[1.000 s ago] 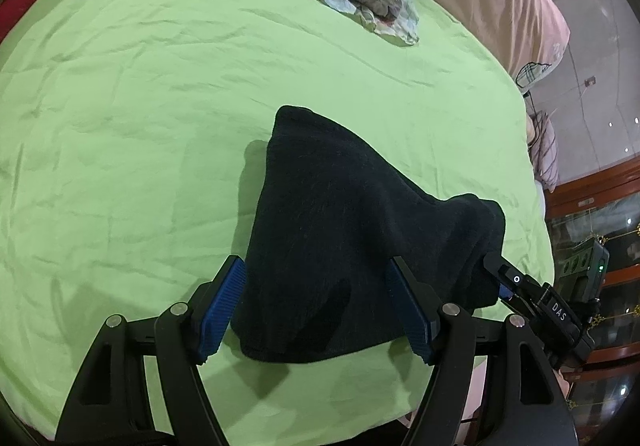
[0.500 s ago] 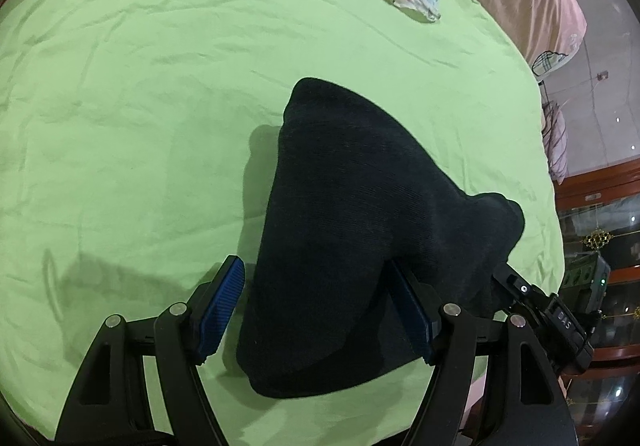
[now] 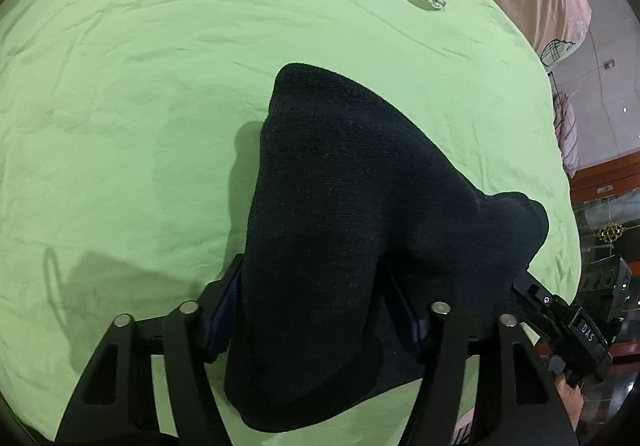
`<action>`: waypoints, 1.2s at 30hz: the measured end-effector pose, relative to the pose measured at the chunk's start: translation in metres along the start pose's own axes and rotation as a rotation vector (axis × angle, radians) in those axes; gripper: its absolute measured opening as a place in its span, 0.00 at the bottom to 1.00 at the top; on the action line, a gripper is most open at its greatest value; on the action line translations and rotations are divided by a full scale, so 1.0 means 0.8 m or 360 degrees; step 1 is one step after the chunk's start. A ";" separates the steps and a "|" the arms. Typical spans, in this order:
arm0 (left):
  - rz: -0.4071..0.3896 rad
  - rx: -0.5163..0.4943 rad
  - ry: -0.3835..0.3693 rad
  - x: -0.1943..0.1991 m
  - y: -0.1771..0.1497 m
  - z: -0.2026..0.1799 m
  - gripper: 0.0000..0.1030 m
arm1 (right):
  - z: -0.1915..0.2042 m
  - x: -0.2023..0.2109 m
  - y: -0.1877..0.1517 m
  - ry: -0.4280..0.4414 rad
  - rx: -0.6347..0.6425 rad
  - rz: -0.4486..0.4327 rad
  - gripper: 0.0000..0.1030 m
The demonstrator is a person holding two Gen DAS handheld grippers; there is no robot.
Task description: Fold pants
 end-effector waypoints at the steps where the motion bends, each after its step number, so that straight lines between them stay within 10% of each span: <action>1: 0.0000 -0.0002 -0.0007 0.000 0.000 0.000 0.57 | 0.000 -0.002 0.000 0.0004 0.0000 0.0004 0.58; 11: -0.0062 -0.0023 -0.0056 0.027 -0.004 -0.008 0.35 | 0.018 0.009 -0.002 0.0074 0.0039 -0.0019 0.42; 36: -0.0460 0.0329 -0.0006 0.193 0.044 0.092 0.33 | 0.199 -0.038 0.036 0.0388 0.0440 0.0094 0.39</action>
Point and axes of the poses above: each gripper's, at about its wrist camera, not at the fingertips, and x roughly against the way its jaws point, z to its left, y to its top, the point moved 4 cm from there along -x, roughly the way its jaws point, and after that the axes turned 5 degrees about -z, right-handed, at the moved point
